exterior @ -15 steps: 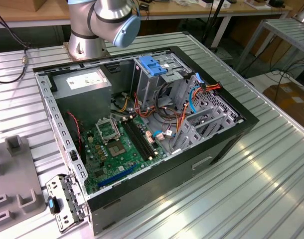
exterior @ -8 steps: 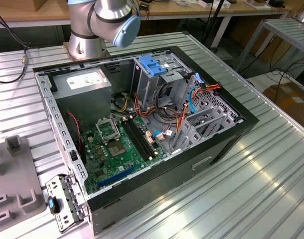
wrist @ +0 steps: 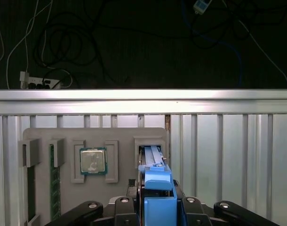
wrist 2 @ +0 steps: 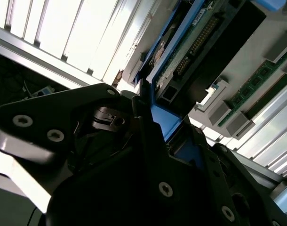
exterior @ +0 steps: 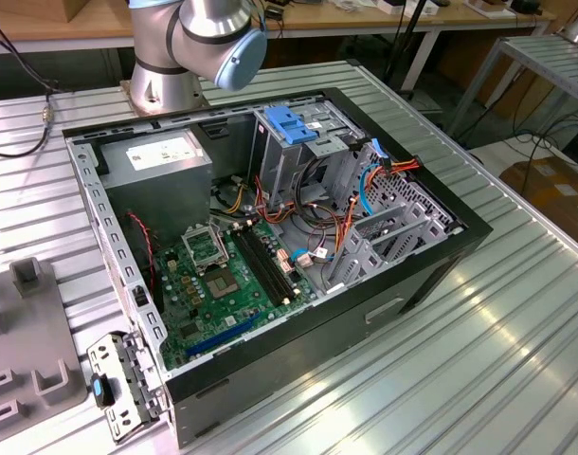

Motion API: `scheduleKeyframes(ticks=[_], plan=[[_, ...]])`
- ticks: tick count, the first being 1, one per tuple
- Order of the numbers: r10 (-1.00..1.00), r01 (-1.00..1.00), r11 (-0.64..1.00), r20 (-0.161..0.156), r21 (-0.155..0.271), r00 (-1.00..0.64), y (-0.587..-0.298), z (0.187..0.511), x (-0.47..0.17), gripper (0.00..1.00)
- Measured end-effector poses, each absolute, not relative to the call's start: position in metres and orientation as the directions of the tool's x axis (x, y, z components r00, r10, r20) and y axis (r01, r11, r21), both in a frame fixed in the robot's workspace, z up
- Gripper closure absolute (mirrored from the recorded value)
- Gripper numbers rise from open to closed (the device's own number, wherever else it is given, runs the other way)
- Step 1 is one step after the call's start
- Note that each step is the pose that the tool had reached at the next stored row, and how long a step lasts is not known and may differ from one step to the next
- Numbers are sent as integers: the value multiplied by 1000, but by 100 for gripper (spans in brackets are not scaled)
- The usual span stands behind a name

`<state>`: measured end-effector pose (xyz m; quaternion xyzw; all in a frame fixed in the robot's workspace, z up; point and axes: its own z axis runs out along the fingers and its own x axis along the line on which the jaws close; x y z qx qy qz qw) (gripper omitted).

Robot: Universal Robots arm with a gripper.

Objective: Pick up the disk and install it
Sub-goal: 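Pick up the disk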

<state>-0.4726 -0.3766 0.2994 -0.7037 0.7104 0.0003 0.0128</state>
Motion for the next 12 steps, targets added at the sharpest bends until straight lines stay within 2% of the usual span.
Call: scheduleKeyframes(ticks=[12], plan=[[-1000, -1000, 10, -18, -18, -9, -377, 308, -473, 63]])
